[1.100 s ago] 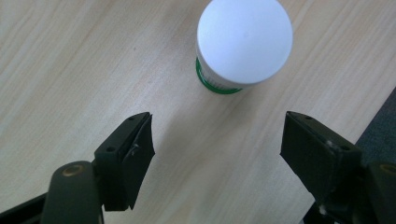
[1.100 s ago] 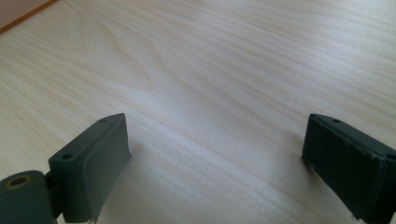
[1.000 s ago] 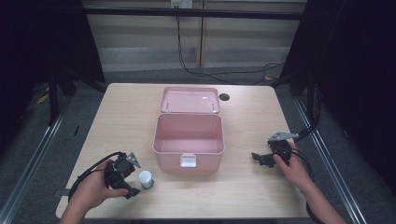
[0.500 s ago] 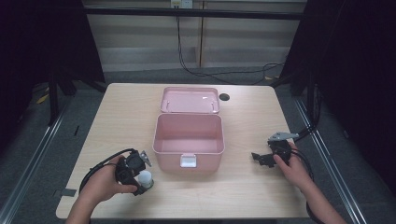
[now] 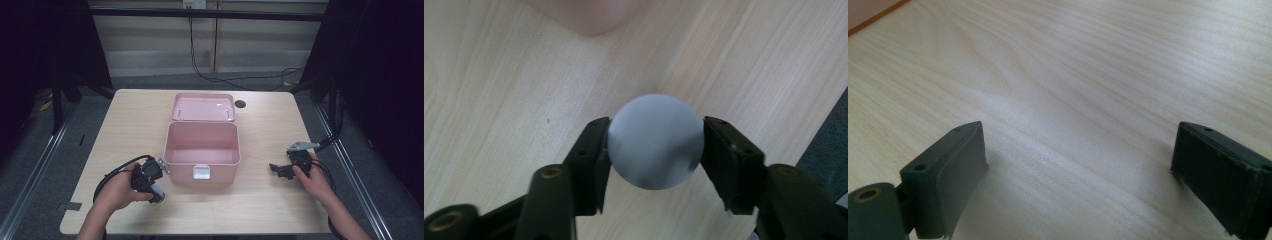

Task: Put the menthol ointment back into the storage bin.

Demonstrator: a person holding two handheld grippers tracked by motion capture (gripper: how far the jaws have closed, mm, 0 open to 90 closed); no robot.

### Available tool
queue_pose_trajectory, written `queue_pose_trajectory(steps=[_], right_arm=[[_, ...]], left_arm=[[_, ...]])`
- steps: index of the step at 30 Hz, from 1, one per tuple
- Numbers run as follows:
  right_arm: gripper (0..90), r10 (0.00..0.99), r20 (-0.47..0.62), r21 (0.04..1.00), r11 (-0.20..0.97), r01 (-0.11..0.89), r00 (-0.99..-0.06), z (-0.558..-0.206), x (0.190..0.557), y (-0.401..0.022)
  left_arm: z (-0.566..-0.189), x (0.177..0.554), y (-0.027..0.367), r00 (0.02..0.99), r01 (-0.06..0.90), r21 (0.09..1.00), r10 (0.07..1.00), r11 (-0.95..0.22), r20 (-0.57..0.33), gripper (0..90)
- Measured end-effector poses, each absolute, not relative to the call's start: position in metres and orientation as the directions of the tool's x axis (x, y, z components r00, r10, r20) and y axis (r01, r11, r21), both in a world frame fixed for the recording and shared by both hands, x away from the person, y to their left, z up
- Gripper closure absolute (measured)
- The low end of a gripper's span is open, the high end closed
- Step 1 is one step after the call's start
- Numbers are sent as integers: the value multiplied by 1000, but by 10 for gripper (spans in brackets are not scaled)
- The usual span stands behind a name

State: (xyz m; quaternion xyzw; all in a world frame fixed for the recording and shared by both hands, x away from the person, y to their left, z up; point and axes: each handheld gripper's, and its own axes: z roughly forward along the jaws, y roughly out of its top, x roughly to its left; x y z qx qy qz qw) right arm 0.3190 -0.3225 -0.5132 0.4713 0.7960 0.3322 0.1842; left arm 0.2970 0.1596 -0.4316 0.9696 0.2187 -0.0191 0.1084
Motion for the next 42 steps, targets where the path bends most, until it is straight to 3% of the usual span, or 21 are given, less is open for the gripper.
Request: queue_pose_trajectory(steps=[15,42], right_arm=[[69,873,21,702,334,629,-487,-513,319,-322],[69,873,20,704,333,628,-486,-513,319,-322]], left_arm=[[-412,295,158,876,481,168,463,-861,-137,506],[-325,309,157,855,511,88,495,-855,-157,506]])
